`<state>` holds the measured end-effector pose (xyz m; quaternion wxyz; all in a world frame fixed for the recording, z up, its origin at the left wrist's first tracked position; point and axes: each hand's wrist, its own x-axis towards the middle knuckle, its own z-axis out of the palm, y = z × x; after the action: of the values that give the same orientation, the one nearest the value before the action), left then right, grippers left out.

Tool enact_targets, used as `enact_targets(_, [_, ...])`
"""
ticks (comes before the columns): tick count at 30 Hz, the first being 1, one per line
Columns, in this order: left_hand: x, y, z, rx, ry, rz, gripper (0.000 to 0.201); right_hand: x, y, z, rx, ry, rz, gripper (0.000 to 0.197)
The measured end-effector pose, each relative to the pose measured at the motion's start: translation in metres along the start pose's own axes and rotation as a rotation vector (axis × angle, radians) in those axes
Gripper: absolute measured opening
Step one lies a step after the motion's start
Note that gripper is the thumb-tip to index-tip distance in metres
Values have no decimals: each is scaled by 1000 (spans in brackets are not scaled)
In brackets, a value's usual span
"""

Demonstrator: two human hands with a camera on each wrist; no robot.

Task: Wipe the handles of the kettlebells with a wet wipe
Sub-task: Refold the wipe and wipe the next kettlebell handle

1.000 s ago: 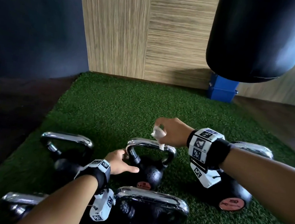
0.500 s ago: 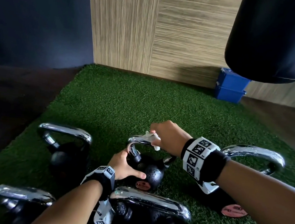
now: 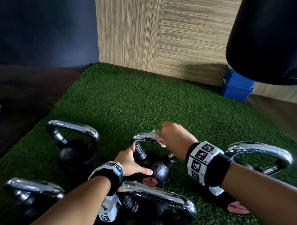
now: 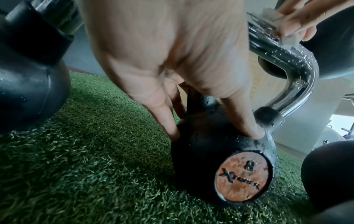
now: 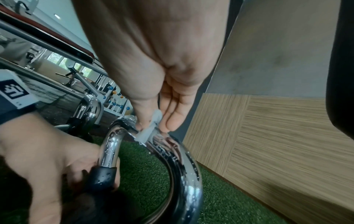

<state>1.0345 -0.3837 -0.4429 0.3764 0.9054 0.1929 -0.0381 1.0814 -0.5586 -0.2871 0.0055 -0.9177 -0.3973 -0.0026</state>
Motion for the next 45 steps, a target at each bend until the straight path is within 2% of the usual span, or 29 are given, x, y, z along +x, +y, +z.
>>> enact_targets(4, [-1,2,1,6,-6,-3,102,-12,1,-1,-59,27,-30,18])
enact_targets(9, [2,3,2,24,-3,-10,102,-22,1,-6,-95,9,38,17])
enact_targets(13, [2,2,1,11,-8,-31,109,-20,-4,-6,-66,4,83,19])
enact_targets(17, [1,3,1,2,-7,-23,115,-19,14,-4,8,20,211,36])
enact_targets(20, [0,4,0,-2,-18,-16,114,-26,33,3,39,-61,314,17])
enact_targets(23, [-2,4,-2,-21,-41,-29,115,-32,48,19,132,-91,412,29])
enact_targets(27, [-2,5,-4,-15,-49,-45,117,-28,59,33,264,-21,482,11])
enact_targets(32, [-2,7,-3,-15,-62,-75,125,-31,69,55,418,-87,499,16])
enact_targets(35, [-1,8,-2,12,-61,-99,128,-31,74,65,569,-71,526,15])
enact_targets(38, [-2,8,-3,20,-75,-82,115,-30,70,77,654,-52,575,11])
enact_targets(41, [0,3,-14,45,-192,-50,88,-29,64,81,735,-97,606,12])
enact_targets(43, [2,5,-26,170,-208,-33,69,-26,68,73,582,-142,613,16])
enact_targets(45, [4,13,-43,225,-83,19,55,-22,76,55,393,-96,639,22])
